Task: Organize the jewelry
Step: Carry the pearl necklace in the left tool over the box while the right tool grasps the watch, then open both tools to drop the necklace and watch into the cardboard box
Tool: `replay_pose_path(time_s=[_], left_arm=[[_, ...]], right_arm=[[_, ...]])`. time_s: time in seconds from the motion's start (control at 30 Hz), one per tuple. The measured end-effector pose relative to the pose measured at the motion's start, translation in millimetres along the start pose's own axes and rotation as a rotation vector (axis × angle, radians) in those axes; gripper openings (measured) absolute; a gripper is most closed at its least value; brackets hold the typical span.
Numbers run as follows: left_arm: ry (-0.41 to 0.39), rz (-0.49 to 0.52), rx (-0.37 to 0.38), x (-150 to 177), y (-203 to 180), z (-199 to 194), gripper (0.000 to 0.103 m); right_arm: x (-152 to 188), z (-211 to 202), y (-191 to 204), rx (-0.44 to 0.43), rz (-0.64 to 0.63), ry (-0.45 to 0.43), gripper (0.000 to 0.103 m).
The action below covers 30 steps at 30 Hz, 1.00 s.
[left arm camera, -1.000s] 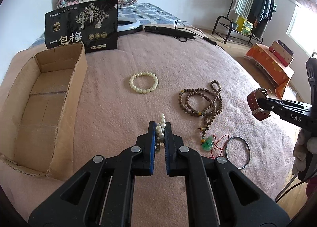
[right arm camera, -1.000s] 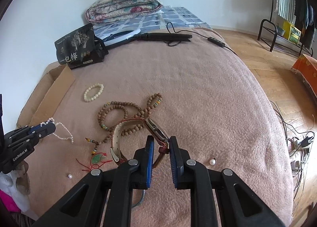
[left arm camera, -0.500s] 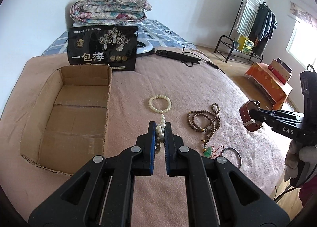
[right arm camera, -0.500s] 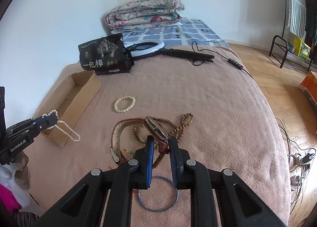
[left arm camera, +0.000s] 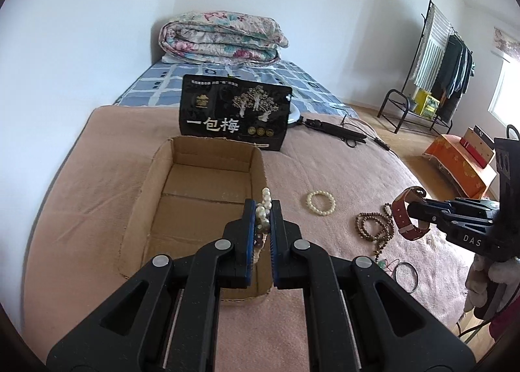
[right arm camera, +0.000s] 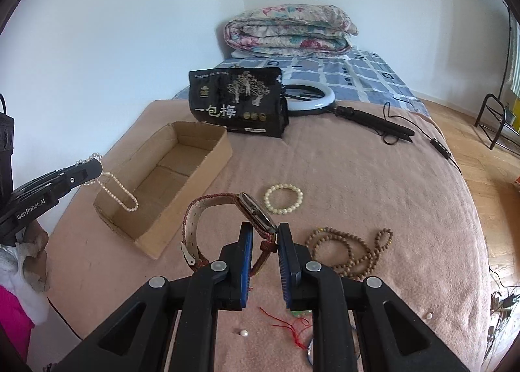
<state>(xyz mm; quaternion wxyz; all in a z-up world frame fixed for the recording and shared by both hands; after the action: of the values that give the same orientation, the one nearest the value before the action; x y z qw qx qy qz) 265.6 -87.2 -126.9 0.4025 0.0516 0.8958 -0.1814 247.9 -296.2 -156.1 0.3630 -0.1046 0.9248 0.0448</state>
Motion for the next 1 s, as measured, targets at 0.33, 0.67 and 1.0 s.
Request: replay_pose_path(time_s=[0.33, 0.67, 1.0], left_arm=[[-0.002, -0.041, -0.06, -0.2, 49.6, -2.2, 0.006], [0.025, -0.046, -0.094, 10.3, 74.6, 10.2, 0.006], [0.064, -0.058, -0.113, 20.2, 92.4, 33.2, 0.006]], right_arm=[[-27.4, 26.2, 68.5, -0.07, -0.091, 0.005, 0.014], [-43.5, 67.9, 111.6, -0.112, -0.138, 0.035, 0.014], [-47.8, 112.1, 122.0, -0.129, -0.118, 0.083, 0.014]])
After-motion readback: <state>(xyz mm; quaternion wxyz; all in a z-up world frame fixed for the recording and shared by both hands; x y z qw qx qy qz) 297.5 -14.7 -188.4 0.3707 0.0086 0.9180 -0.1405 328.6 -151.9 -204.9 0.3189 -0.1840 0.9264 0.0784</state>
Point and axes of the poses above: each gripper's, at about its wrist camera, not at the fingertips, and z roughly the way its jaws point, y to its left, x to its underside, the point moved 9 cm from there along z, roughly the way its jaws point, and after that the axes turned 7 degrees about -z, right-handed, at the moved point
